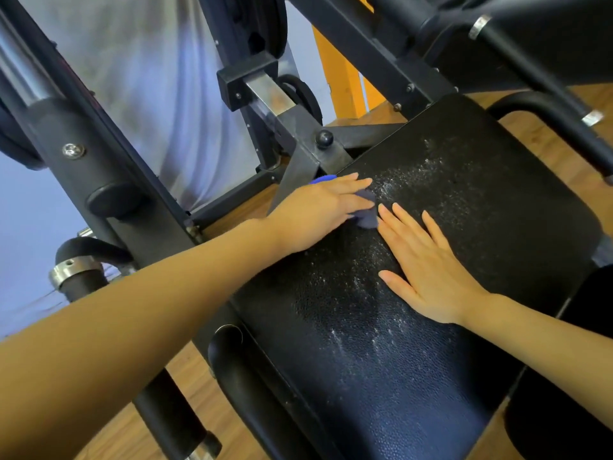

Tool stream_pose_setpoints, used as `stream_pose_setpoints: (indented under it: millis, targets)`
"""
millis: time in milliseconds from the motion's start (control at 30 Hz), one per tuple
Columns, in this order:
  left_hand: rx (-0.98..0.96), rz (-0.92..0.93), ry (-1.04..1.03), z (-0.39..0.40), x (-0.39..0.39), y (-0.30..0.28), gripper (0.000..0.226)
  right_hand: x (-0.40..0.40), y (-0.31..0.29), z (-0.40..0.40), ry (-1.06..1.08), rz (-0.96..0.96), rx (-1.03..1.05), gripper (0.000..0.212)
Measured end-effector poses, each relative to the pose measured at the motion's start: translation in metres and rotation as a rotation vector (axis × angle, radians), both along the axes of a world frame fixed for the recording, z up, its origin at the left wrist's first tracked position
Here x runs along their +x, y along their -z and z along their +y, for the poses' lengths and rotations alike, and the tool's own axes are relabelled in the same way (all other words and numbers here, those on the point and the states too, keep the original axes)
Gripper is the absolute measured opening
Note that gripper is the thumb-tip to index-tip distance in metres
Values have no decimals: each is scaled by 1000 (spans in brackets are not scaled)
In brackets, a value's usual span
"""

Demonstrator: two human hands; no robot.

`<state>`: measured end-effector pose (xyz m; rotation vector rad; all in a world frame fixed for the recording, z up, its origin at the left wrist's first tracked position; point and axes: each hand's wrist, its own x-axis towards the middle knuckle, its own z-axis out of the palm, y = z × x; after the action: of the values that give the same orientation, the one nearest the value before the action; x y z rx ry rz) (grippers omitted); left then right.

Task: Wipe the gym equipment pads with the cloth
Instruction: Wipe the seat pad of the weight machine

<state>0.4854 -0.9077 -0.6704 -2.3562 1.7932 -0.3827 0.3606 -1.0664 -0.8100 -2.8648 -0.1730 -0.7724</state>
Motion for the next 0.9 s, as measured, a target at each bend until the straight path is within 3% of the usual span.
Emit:
stream_pose_setpoints:
  millis: [100,233,333,467,600,733,900]
  targets:
    - [-11,26,96,28,-1,15,32,1,-1,-2,2,-3,-5,71]
    - [213,136,274,101,-25,19,39,-1,1,-1,-1,0,1,71]
    - [263,173,340,84,-19,4,44,-1,0,0,-2,3,1,70]
    - [177,118,256,28,-7,11,36,-1,-1,-2,-9,-11,15,71]
    - [198,157,360,67,-4,10,35,-1,-1,-3,-21,-26,19,70]
    - [176,330,364,109,-25,-4,53,0,0,-1,-32,-27,27,70]
    - [382,246,450,88,-18,1,48,-1,-1,0,-21,-15,37,71]
